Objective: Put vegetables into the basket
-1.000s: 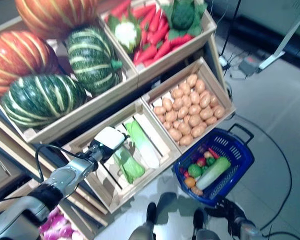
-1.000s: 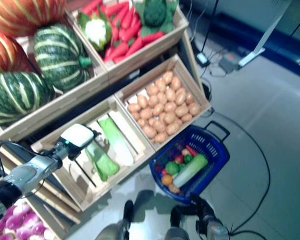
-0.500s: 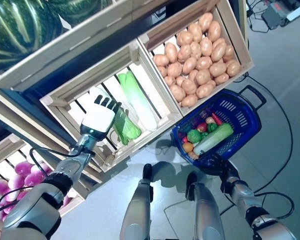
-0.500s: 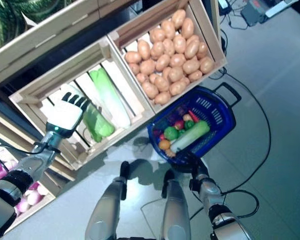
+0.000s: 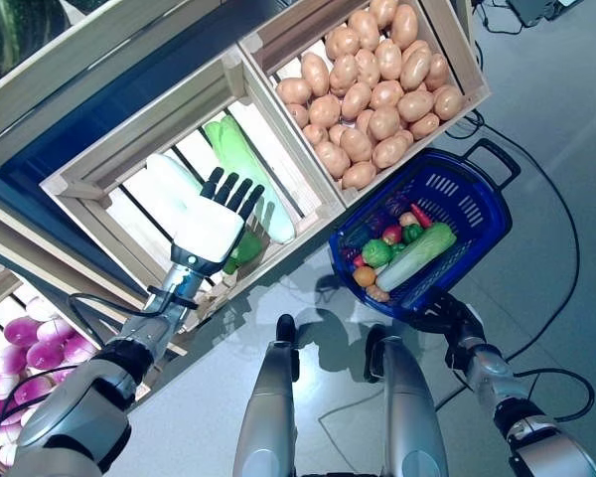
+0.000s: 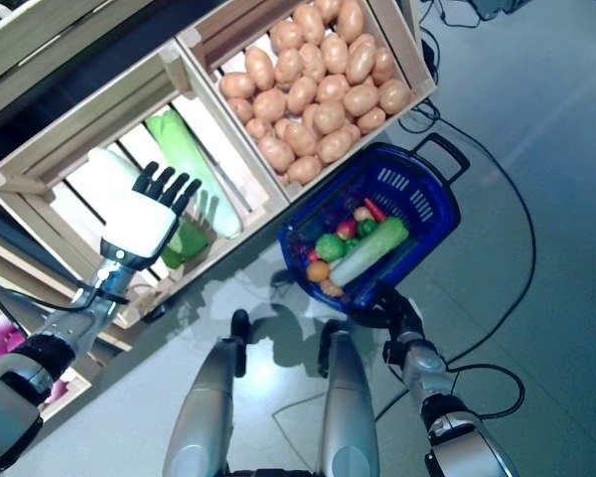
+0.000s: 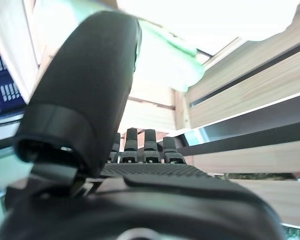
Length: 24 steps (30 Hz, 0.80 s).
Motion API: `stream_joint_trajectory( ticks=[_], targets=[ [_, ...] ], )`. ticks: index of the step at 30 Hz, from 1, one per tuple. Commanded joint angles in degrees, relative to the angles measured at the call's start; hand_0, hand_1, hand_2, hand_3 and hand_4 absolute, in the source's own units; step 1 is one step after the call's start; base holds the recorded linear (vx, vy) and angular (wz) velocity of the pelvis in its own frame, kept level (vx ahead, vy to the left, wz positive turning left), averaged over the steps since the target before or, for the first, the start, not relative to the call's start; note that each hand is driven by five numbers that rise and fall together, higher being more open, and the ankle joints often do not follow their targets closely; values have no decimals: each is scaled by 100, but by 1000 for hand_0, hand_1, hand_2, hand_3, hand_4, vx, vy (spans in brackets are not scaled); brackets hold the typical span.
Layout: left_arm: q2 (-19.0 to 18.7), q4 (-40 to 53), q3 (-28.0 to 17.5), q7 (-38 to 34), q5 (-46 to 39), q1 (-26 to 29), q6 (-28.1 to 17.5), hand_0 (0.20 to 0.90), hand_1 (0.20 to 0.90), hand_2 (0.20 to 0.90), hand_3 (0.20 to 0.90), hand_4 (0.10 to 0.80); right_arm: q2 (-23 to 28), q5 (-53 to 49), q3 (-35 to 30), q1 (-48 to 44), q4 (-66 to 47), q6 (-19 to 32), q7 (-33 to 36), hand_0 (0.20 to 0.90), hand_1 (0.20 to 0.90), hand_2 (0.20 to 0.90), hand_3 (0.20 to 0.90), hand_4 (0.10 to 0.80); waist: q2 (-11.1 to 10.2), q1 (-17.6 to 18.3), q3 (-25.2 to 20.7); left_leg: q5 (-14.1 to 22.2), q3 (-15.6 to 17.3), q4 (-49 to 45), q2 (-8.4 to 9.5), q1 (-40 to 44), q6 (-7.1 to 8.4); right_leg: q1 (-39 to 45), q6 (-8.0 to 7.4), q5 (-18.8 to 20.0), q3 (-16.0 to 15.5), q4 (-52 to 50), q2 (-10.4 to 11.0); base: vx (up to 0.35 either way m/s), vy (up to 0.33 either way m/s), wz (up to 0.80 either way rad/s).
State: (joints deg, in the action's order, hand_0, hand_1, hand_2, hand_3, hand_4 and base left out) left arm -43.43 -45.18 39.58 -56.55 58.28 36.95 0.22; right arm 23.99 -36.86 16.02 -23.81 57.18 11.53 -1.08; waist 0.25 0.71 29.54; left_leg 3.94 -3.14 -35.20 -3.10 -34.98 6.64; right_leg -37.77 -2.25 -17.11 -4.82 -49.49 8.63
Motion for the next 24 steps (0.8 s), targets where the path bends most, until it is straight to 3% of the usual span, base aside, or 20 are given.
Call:
stream_joint_trajectory(
  ticks=[1,12,24],
  targets=[
    [-245,211,-562,-473,97,344,87,900,900,900,900,800,289,-252,-248,150,-382,212,193,900,900,900,900,800,16,87,-137,760,378,-781,171,-69,-311,369,106,150,188,161,-136,42,39,-3],
    [-450,-165,-374,-171,19,557,176,900,900,900,900,800,470,-349,-306,22,-509,152,253,900,900,900,900,800,5,161,-66,935,422,-1066,152,-229,-351,94,60,110,257,-85,-140,2,21,-4],
    [-943,1079,-988,419,-128,-427,633,900,900,900,900,800,592,-495,-578,451,-933,354,241,900,900,900,900,800,77,1,25,959,420,-1092,175,-337,-359,-24,20,122,190,-127,-63,0,0,0]
  ],
)
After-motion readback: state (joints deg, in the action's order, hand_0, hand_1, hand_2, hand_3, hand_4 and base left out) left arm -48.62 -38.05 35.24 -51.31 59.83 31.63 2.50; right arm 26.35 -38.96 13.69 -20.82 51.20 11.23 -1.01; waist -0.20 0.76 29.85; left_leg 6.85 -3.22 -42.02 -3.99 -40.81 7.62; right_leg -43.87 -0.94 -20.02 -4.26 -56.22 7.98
